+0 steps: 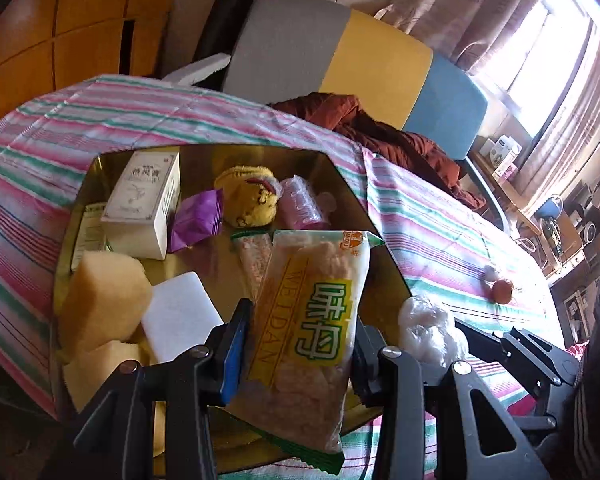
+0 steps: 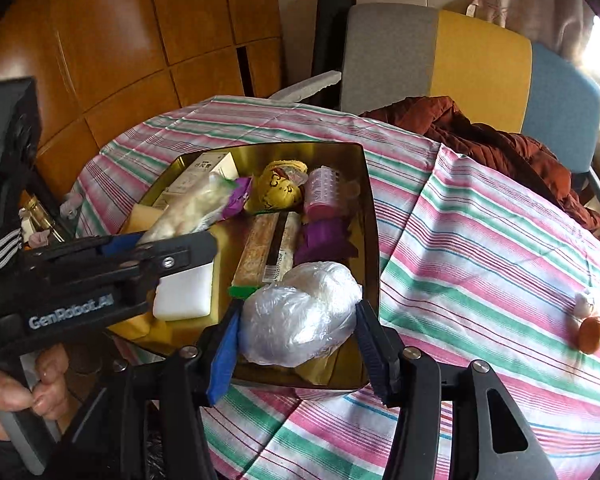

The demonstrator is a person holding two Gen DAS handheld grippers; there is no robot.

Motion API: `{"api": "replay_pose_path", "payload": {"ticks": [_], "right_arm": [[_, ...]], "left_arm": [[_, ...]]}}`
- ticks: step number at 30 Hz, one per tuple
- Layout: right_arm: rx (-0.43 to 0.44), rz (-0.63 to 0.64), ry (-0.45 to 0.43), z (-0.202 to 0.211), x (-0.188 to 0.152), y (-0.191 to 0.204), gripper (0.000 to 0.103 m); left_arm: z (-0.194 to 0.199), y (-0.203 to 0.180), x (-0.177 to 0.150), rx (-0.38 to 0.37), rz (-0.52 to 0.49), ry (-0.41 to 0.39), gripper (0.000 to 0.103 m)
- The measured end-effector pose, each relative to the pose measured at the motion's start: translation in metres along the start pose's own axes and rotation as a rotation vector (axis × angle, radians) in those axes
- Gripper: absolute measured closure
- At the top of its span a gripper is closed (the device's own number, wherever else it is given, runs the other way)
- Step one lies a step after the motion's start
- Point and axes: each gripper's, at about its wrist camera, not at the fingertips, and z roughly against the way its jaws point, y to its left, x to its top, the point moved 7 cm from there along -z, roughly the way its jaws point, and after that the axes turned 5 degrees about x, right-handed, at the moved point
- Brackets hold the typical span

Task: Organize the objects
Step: 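Carry the bag and wrapped balls over the gold tray and release them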

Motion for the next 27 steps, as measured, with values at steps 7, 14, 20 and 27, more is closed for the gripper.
{"api": "replay_pose_path", "payload": {"ticks": [7, 14, 20, 27], "right_arm": [[-0.006, -0.002, 0.012, -0.003, -0.004, -0.003, 0.045], [-0.014, -0.005, 0.018, -0.007, -0.005, -0.005, 0.045], [-0.03, -0.011, 0.011, -0.006, -0.005, -0.007, 0.036], [-0.027, -0.02, 0.014, -0.008, -0.007, -0.007, 0.028]], "left_arm": [[-0.003, 0.005, -0.003, 0.062, -0.027, -0.006, 0.06], [0.008, -0.001, 0.002, 0.112, -0.086, -0.073, 0.06], [0.023, -0.004, 0.006, 0.167, -0.129, -0.133, 0.06], [0.031, -0.004, 0.006, 0.195, -0.153, -0.155, 0.059]]}}
